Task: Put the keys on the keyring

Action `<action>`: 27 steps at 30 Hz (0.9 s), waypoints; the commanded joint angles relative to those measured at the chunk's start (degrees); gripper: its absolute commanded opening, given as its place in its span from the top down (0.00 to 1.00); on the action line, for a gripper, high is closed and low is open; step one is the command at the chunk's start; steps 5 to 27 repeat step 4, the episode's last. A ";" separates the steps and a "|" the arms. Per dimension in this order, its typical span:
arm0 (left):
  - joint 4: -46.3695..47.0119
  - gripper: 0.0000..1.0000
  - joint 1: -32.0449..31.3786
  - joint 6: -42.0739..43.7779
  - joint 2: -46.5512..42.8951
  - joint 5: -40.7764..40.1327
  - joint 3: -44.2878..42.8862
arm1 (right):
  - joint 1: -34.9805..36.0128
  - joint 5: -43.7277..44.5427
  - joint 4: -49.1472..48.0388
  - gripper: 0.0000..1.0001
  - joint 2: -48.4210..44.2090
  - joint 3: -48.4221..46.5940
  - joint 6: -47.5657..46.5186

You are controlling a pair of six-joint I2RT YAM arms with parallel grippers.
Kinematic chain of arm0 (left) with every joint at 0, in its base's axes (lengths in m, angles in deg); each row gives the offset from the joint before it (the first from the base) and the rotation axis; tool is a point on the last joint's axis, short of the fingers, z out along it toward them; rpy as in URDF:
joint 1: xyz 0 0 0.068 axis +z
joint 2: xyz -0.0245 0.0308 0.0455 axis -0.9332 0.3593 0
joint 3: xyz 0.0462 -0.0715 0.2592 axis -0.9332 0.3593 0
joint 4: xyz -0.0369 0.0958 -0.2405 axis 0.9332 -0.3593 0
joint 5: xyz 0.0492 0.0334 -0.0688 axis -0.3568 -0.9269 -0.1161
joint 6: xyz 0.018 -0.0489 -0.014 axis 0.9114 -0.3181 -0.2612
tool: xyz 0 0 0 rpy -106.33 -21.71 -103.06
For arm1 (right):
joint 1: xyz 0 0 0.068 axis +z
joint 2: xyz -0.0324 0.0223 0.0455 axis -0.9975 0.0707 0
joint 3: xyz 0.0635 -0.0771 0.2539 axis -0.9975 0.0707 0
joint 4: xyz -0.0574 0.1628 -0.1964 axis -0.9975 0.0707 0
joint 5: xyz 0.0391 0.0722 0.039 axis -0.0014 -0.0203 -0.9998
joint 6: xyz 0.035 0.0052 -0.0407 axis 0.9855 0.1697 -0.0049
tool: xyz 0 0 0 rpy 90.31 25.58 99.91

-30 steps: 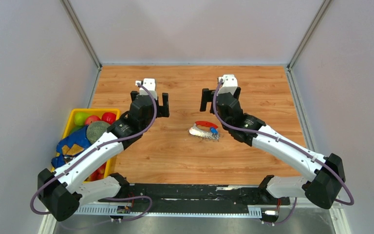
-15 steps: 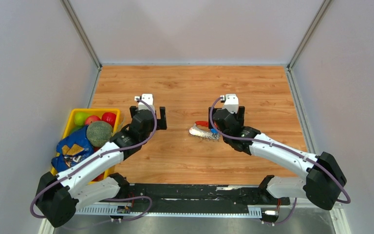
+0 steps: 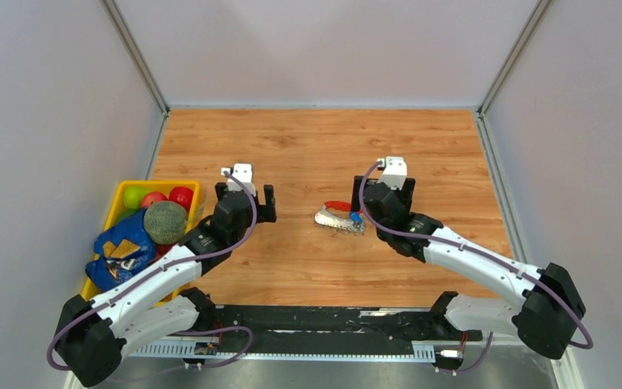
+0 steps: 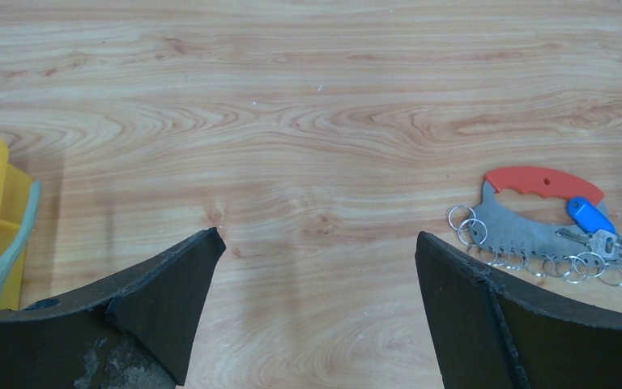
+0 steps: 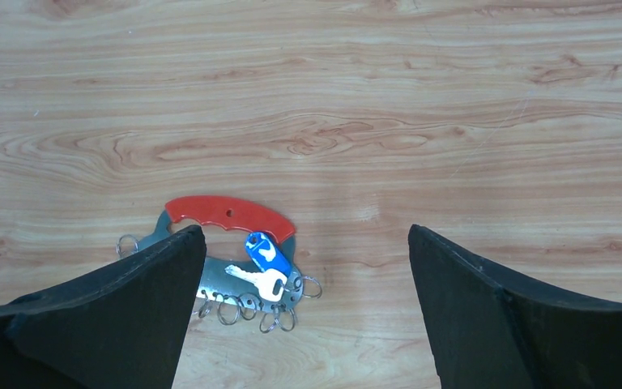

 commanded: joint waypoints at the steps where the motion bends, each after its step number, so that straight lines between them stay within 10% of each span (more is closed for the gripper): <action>1: 3.58 0.00 -0.16 1.37 -1.03 1.20 0.28 | 0.36 -0.85 0.13 0.00 -1.46 -0.98 0.09; 27: 4.17 0.00 -0.10 1.78 -0.89 1.17 0.85 | 0.35 1.02 0.49 0.00 -0.81 -1.25 0.51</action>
